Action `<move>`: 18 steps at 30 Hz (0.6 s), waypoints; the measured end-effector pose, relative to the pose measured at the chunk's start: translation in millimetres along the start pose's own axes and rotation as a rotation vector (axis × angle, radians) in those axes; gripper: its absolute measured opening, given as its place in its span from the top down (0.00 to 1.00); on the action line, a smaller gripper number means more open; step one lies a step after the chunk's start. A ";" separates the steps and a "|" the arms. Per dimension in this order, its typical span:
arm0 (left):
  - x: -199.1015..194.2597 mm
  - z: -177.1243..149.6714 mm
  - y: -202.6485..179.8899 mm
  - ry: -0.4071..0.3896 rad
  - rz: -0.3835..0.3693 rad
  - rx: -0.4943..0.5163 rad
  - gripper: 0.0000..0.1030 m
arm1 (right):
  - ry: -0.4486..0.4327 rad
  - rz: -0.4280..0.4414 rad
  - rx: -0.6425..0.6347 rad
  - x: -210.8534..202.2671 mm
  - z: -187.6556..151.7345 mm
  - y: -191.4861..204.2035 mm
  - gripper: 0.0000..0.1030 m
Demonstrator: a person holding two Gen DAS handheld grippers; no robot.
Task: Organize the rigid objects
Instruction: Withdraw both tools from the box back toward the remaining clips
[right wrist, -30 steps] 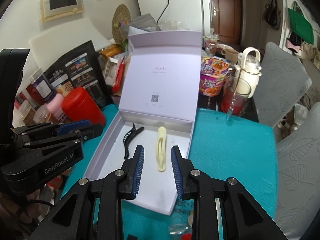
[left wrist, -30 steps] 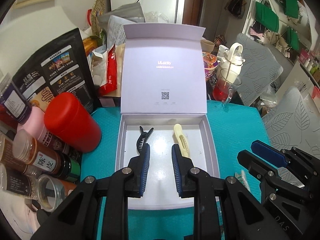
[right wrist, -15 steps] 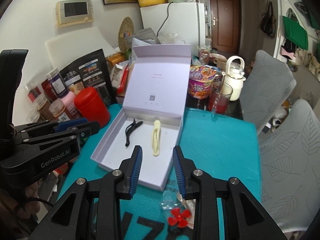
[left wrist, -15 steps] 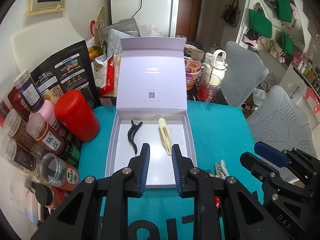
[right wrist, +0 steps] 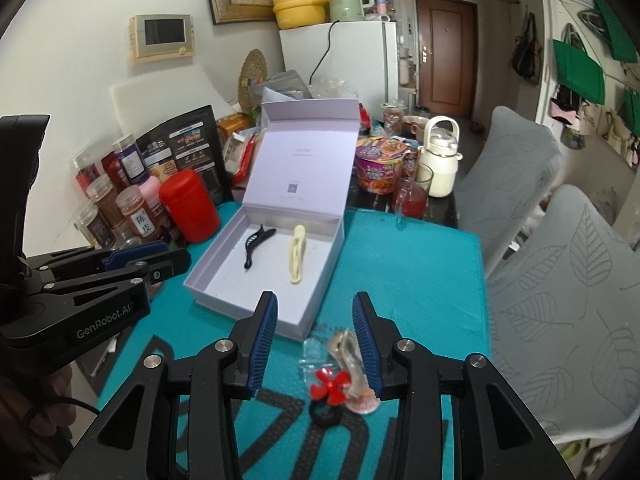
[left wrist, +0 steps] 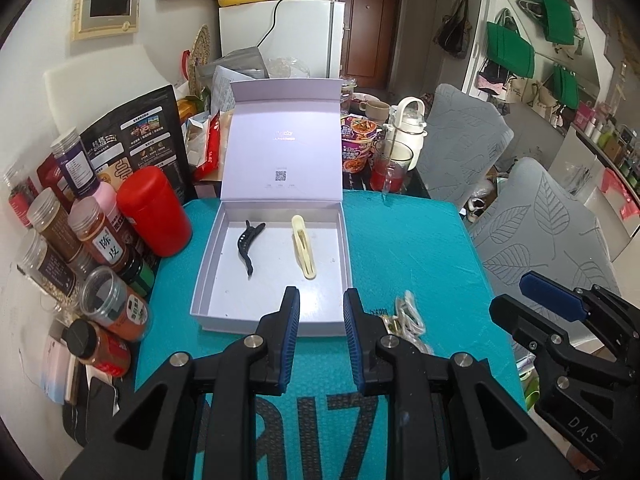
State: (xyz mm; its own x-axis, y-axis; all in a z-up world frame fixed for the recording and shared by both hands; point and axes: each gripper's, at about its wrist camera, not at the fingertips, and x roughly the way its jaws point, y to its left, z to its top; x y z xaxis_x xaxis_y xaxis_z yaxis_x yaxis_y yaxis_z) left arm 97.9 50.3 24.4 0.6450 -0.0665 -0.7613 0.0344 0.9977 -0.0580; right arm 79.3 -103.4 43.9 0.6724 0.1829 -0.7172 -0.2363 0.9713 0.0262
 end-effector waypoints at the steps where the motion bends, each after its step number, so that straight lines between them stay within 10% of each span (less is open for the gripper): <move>1: -2.5 -4.4 -3.1 -0.001 0.003 -0.003 0.79 | -0.002 0.000 -0.002 -4.3 -3.5 -2.1 0.61; 10: -7.6 -29.4 -19.1 0.028 0.026 -0.024 0.78 | -0.005 -0.010 -0.003 -27.9 -26.1 -19.9 0.58; 12: -6.0 -33.0 -21.3 0.041 0.031 -0.030 0.62 | -0.003 -0.014 0.001 -31.4 -30.1 -24.0 0.56; 14: -4.2 -35.3 -22.6 0.043 0.028 -0.039 0.07 | 0.001 -0.014 0.004 -33.0 -33.3 -28.0 0.56; 18: -6.1 -37.4 -28.3 0.027 0.033 -0.030 0.01 | 0.013 -0.022 0.014 -33.6 -39.9 -35.1 0.56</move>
State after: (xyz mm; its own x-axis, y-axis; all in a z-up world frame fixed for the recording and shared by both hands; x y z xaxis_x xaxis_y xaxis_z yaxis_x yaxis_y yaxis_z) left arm 64.5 22.0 6.5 0.6249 -0.0339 -0.7800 -0.0096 0.9986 -0.0511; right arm 37.0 -149.7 39.3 0.6683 0.1597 -0.7266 -0.2119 0.9771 0.0199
